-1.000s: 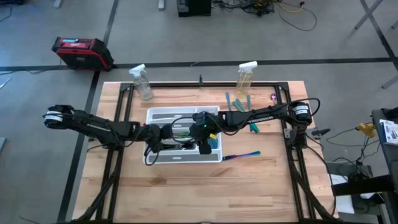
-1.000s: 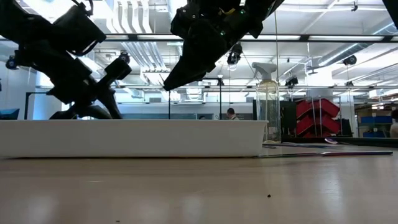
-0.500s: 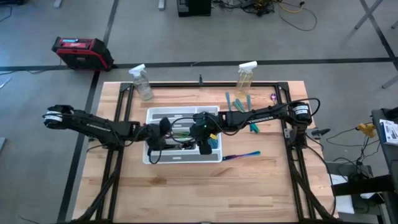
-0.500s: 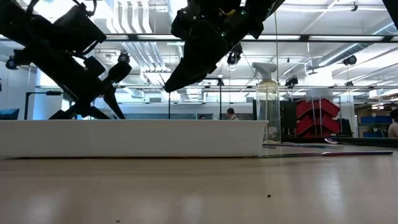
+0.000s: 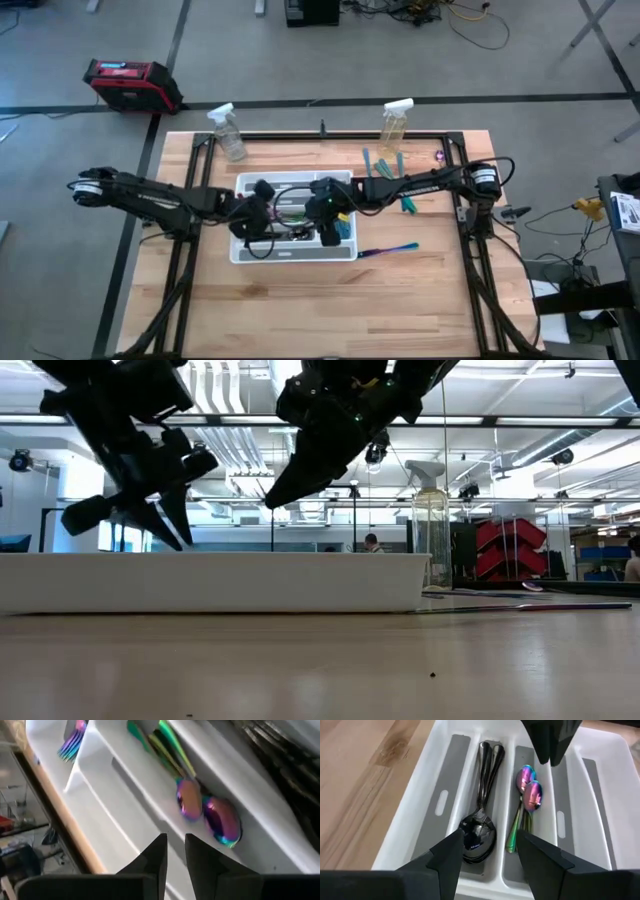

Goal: Sort silverware
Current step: Put the blue spoon with the other blue spoons on the silverware tray

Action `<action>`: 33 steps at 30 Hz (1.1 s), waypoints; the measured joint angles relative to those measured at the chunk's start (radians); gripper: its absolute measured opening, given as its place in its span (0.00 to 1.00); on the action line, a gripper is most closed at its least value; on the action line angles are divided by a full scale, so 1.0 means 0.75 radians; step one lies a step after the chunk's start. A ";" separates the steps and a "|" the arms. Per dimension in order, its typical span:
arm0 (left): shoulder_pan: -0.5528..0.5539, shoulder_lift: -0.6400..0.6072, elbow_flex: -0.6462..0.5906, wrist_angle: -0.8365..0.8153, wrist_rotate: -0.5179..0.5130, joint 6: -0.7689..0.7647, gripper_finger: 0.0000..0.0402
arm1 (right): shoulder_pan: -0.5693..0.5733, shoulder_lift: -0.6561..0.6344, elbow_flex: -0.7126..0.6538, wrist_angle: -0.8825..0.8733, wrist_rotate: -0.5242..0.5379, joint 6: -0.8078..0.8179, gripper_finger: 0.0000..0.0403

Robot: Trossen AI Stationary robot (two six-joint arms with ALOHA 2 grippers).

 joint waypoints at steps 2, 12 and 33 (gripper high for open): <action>0.000 0.000 0.033 -0.051 -0.063 -0.020 0.13 | -0.006 0.000 0.000 0.003 0.000 0.004 0.43; 0.003 -0.023 0.199 -0.211 -0.093 -0.473 0.13 | -0.053 0.069 0.072 0.057 0.011 -0.002 0.24; 0.002 -0.880 0.232 -0.372 -0.180 -1.175 0.13 | -0.097 0.767 0.970 -0.419 0.013 -0.017 0.00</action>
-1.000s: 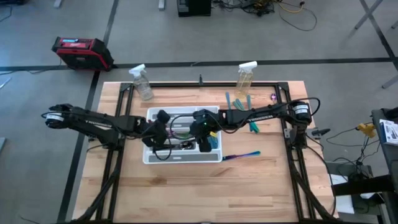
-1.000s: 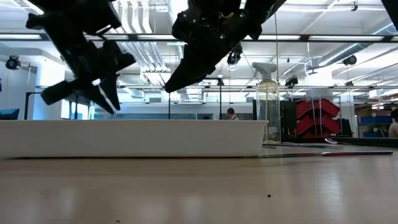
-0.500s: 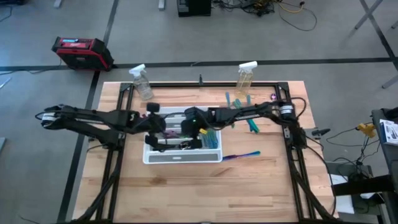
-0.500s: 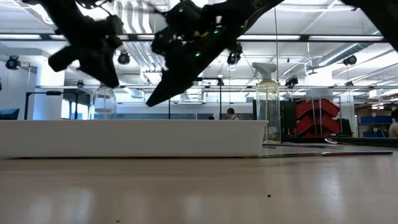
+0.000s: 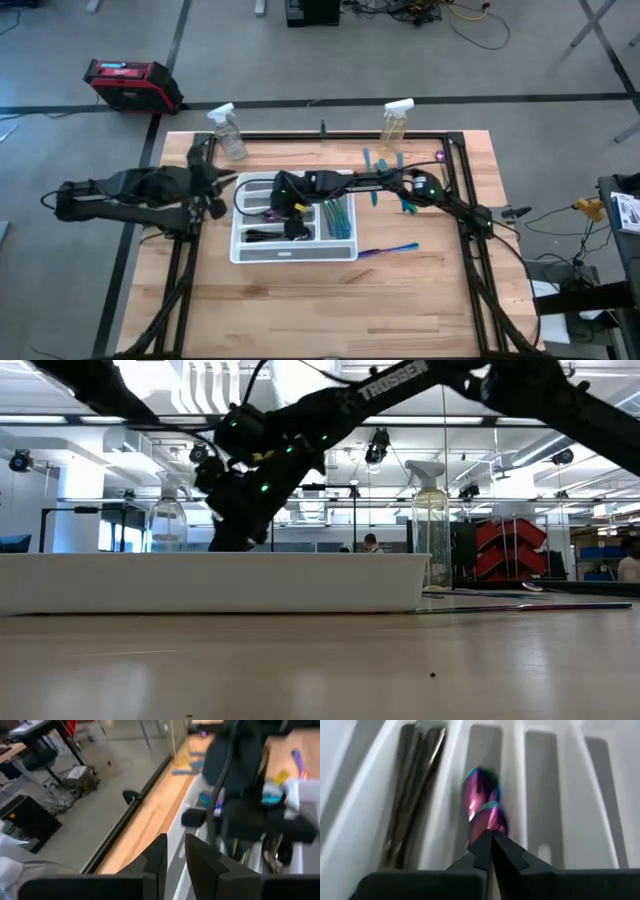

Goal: Sort silverware
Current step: Put the blue spoon with the other blue spoons on the silverware tray

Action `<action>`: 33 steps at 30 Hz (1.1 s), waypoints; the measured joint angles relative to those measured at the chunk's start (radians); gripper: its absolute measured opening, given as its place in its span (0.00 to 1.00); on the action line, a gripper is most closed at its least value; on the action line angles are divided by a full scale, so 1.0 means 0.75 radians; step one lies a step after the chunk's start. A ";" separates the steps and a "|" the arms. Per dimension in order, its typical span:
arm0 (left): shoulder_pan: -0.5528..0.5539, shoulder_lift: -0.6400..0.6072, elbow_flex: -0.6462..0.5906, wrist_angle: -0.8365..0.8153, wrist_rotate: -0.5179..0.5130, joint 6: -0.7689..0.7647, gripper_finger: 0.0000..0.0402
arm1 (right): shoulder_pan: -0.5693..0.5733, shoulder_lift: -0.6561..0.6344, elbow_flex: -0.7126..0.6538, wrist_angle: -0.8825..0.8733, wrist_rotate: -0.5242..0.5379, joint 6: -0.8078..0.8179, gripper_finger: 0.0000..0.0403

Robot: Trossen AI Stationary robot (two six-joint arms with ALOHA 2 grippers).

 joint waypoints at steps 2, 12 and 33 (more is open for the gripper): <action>0.000 -0.049 -0.002 0.000 0.000 0.000 0.13 | 0.002 0.041 0.047 -0.035 -0.006 0.000 0.00; 0.000 -0.099 -0.008 0.001 -0.003 0.012 0.13 | 0.032 0.121 0.152 0.001 -0.003 -0.007 0.00; 0.000 -0.078 -0.124 0.046 -0.001 -0.100 0.13 | 0.041 -0.082 0.105 -0.111 0.204 0.021 0.00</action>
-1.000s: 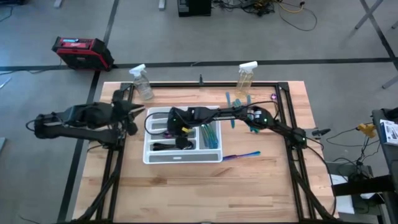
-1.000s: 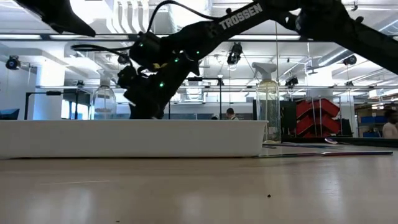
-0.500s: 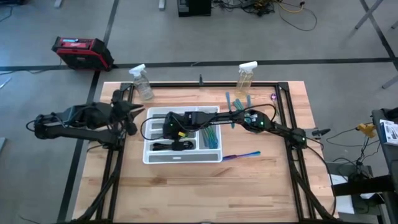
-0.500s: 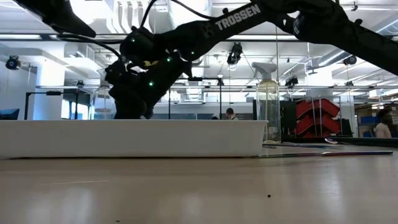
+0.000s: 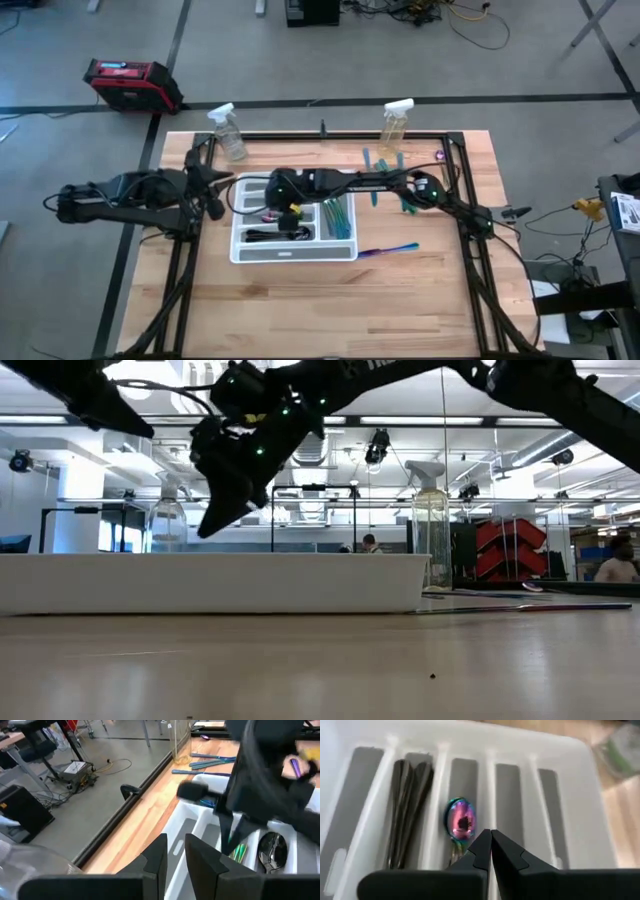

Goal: Sort silverware
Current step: Put the blue spoon with the other blue spoons on the silverware tray

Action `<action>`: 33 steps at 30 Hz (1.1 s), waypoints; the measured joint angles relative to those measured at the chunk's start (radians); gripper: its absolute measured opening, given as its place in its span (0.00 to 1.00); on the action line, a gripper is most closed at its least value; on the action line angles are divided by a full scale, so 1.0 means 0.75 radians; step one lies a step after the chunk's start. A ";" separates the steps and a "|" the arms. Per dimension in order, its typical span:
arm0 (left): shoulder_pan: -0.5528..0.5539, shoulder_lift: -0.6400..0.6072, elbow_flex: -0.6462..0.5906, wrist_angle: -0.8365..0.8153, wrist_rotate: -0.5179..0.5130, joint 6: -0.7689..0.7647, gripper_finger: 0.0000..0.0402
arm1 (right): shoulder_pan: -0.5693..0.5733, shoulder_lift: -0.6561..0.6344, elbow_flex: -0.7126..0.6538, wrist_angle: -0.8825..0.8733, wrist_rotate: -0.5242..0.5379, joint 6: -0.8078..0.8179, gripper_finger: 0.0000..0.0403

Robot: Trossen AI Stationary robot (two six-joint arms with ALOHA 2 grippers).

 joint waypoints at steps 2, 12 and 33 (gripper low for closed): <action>-0.001 -0.019 -0.033 0.065 0.007 -0.008 0.13 | 0.003 -0.044 -0.060 -0.013 0.055 0.014 0.00; -0.001 0.043 -0.094 0.175 0.010 -0.005 0.13 | 0.003 -0.510 -0.638 0.065 0.294 0.168 0.00; -0.001 0.489 -0.184 0.783 0.044 -0.048 0.13 | -0.392 -1.394 -1.723 -0.243 0.723 1.068 0.00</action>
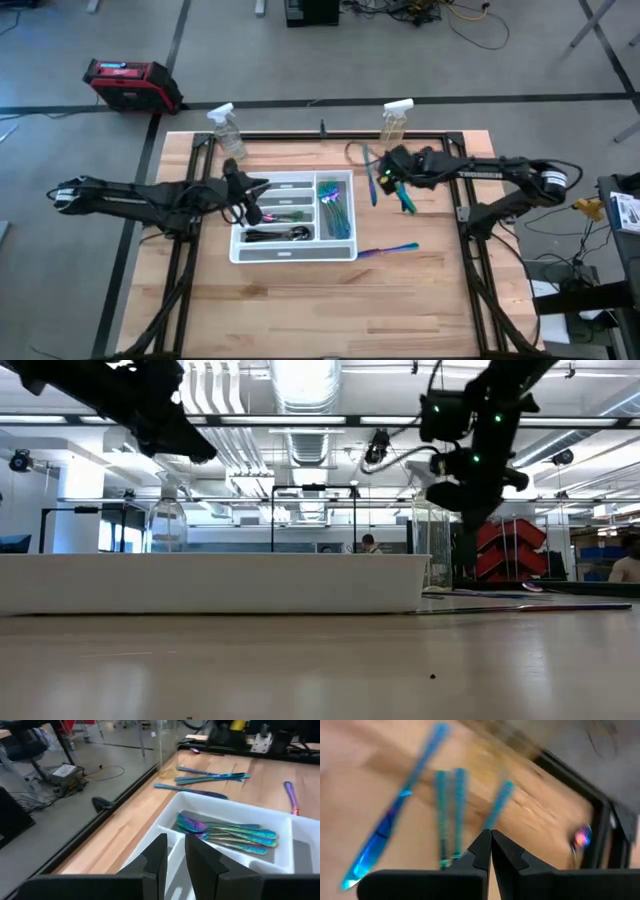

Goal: Sort silverware
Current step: Put the blue spoon with the other blue spoons on the silverware tray

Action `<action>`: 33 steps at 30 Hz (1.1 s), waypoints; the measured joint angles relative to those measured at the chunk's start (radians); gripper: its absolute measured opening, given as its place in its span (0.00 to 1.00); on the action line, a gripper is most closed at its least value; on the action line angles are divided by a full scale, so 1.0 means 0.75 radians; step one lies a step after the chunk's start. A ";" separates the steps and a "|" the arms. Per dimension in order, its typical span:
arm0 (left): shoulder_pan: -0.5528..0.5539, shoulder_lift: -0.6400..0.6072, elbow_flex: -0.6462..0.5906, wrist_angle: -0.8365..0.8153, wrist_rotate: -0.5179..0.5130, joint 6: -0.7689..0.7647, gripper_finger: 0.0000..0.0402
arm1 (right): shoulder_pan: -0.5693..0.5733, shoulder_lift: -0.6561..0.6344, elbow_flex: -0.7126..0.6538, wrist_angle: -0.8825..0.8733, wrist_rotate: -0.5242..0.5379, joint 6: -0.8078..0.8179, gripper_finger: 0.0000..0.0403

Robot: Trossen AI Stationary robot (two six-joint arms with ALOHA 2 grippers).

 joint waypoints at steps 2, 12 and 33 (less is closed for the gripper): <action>0.000 0.052 0.000 0.066 0.046 0.000 0.13 | -0.076 -0.014 -0.027 -0.002 -0.010 0.032 0.00; -0.003 0.331 0.000 0.313 0.147 -0.019 0.13 | -0.435 0.046 -0.050 -0.070 -0.220 -0.068 0.00; -0.163 0.585 0.000 0.460 0.148 -0.106 0.13 | -0.509 0.090 -0.059 -0.251 -0.299 -0.338 0.35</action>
